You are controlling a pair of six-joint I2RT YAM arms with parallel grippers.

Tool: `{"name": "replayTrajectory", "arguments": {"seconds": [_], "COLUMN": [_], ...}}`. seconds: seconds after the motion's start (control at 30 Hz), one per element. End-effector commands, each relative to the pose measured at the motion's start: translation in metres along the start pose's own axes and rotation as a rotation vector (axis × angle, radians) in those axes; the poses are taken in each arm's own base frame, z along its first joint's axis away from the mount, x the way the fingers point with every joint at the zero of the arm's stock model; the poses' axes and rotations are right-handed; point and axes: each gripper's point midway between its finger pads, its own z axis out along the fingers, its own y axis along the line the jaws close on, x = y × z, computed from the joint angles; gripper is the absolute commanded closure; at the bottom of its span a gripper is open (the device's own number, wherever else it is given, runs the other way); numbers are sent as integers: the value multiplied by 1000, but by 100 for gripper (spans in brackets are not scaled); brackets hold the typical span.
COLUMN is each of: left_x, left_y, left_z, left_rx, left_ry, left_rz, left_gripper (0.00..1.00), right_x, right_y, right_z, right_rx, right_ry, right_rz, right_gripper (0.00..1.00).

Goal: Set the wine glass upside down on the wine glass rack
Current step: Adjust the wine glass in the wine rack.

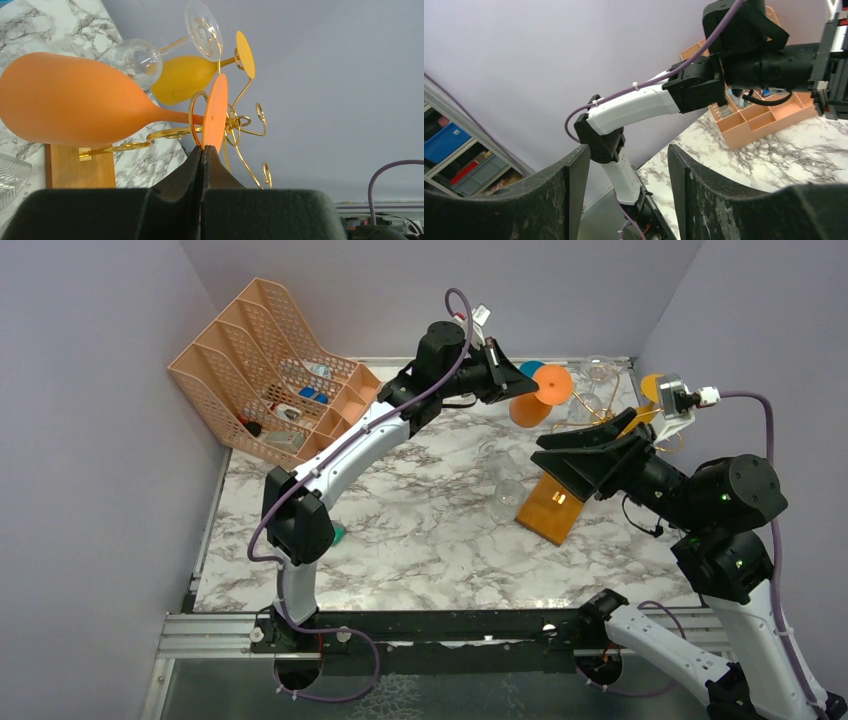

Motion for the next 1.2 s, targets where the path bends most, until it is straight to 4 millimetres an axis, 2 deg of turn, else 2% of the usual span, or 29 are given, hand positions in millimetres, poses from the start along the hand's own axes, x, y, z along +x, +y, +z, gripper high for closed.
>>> {"name": "replayTrajectory", "arguments": {"seconds": [0.0,0.3,0.63,0.73,0.9,1.17], "left_x": [-6,8,15,17,17,15], "left_y": [-11,0,-1,1,-5,-10], "left_z": [-15,-19,-25,-25,-28,-43], "left_rx": [-4,-21,-12,-13,2,-9], "left_ry": [-25,12,28,33,36,-1], "left_rz": [21,-5,-6,-9,-9,48], "left_gripper": [100,99,88,82,66,55], "right_x": [-1,3,4,5,3,8], "right_y": [-13,-22,-27,-28,-27,-31], "right_z": [0,1,-1,-2,-6,-8], "right_rx": [62,95,118,125,130,142], "right_ry": [-10,-6,-9,-11,-22,-10], "right_rz": [-29,-30,-38,-38,-44,-39], "right_gripper": [38,37,37,37,37,36]}}
